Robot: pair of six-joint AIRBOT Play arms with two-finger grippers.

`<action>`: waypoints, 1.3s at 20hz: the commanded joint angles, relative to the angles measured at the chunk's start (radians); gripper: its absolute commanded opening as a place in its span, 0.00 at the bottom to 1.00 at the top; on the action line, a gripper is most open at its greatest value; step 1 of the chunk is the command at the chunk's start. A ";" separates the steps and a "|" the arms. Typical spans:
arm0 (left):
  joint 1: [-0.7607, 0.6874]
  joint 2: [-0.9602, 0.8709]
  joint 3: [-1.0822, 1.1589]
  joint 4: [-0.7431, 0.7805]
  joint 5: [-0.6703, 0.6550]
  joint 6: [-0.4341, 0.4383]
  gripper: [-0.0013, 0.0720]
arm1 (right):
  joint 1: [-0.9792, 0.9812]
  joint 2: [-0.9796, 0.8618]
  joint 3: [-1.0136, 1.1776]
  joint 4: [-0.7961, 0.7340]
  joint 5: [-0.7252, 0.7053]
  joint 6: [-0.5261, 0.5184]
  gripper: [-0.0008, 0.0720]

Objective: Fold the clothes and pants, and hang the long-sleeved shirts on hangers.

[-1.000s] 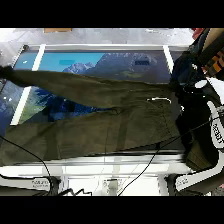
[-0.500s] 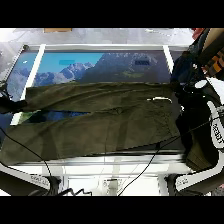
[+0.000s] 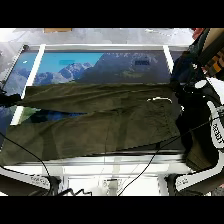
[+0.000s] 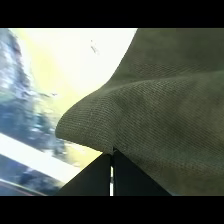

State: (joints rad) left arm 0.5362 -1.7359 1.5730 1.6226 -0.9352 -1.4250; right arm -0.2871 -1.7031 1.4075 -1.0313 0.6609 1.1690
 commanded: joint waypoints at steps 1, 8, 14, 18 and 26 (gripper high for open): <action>0.002 0.023 0.009 0.079 -0.087 0.001 0.04 | 0.001 0.000 0.001 -0.002 0.001 0.000 0.05; 0.002 -0.035 0.008 0.143 -0.244 0.027 0.04 | 0.001 0.000 0.001 -0.017 0.002 0.000 0.05; 0.002 -0.052 0.010 0.194 -0.203 0.026 0.92 | 0.001 0.001 0.001 -0.020 0.006 0.000 0.89; 0.001 -0.014 0.010 0.284 -0.213 -0.045 0.88 | 0.000 0.031 0.001 -0.039 0.085 0.000 0.95; -0.006 0.180 0.010 0.202 -0.305 -0.060 0.04 | 0.000 0.355 0.001 -0.277 0.287 0.130 0.05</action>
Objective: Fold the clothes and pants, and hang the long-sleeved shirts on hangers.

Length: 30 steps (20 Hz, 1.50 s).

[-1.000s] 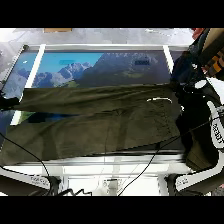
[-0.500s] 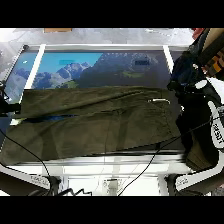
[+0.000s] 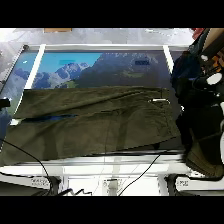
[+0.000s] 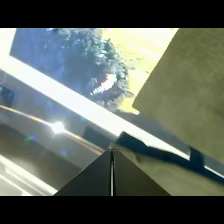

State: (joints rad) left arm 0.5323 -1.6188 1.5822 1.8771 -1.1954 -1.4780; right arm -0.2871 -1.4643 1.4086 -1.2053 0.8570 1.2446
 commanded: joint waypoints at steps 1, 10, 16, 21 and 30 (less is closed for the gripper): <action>-0.003 0.093 0.001 -0.121 -0.050 -0.003 0.04 | 0.000 0.163 0.000 -0.141 0.118 0.102 0.05; -0.074 0.328 -0.003 -0.750 0.044 0.215 0.04 | -0.048 0.370 -0.104 -0.333 0.694 0.192 0.04; -0.158 0.392 -0.081 -0.749 0.051 0.256 0.04 | -0.316 0.761 -0.633 -0.139 0.527 0.055 0.04; -0.159 0.391 -0.188 -0.749 0.082 0.256 0.04 | -0.536 0.966 -1.027 0.140 0.360 0.231 0.67; -0.158 0.335 -0.208 -0.749 0.089 0.256 0.39 | -0.546 0.684 -1.141 0.325 0.150 0.185 0.77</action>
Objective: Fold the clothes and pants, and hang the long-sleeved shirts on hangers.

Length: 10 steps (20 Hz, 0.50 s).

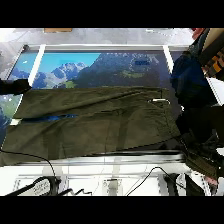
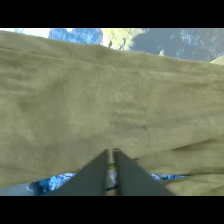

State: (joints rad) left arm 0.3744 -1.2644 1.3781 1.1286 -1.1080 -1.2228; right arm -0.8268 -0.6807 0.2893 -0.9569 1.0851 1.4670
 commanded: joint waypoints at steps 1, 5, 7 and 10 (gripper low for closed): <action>0.000 -0.027 -0.004 -0.001 0.002 0.000 0.60 | -0.006 -0.143 -0.021 0.123 -0.104 -0.107 0.76; 0.018 -0.040 -0.004 0.037 0.013 -0.021 0.66 | -0.006 -0.232 -0.021 0.282 -0.223 -0.287 0.76; 0.064 -0.039 -0.004 0.084 -0.016 -0.091 0.66 | -0.006 -0.251 -0.021 0.307 -0.275 -0.330 0.65; 0.163 -0.038 -0.004 0.169 -0.108 -0.186 0.66 | 0.030 -0.281 -0.022 0.326 -0.317 -0.381 0.63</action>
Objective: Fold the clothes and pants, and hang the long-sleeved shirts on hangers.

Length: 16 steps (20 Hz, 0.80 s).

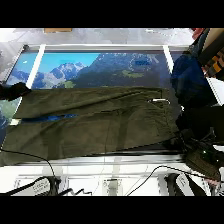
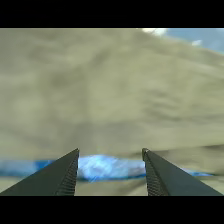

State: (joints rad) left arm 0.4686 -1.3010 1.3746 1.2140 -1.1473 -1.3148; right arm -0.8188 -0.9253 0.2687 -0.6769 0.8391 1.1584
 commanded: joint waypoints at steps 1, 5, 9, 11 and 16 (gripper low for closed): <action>0.103 0.000 -0.003 0.124 -0.105 -0.120 0.66 | 0.044 -0.051 -0.001 0.053 -0.093 -0.076 0.63; 0.231 0.021 -0.072 0.243 -0.212 -0.121 0.66 | 0.116 -0.064 0.003 0.078 -0.135 -0.136 0.44; 0.386 0.092 -0.269 0.253 -0.201 -0.077 0.66 | 0.136 -0.064 0.008 0.076 -0.143 -0.185 0.22; 0.472 0.128 -0.375 0.252 -0.175 -0.056 0.66 | 0.136 -0.052 0.008 0.069 -0.142 -0.187 0.09; 0.644 0.144 -0.526 0.247 -0.174 -0.015 0.66 | 0.136 0.079 0.008 -0.021 -0.152 -0.229 0.05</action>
State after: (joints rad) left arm 1.0195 -1.1698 0.9333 1.4605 -1.3243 -1.3605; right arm -0.6849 -0.9062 0.2752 -0.6384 0.6960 0.9478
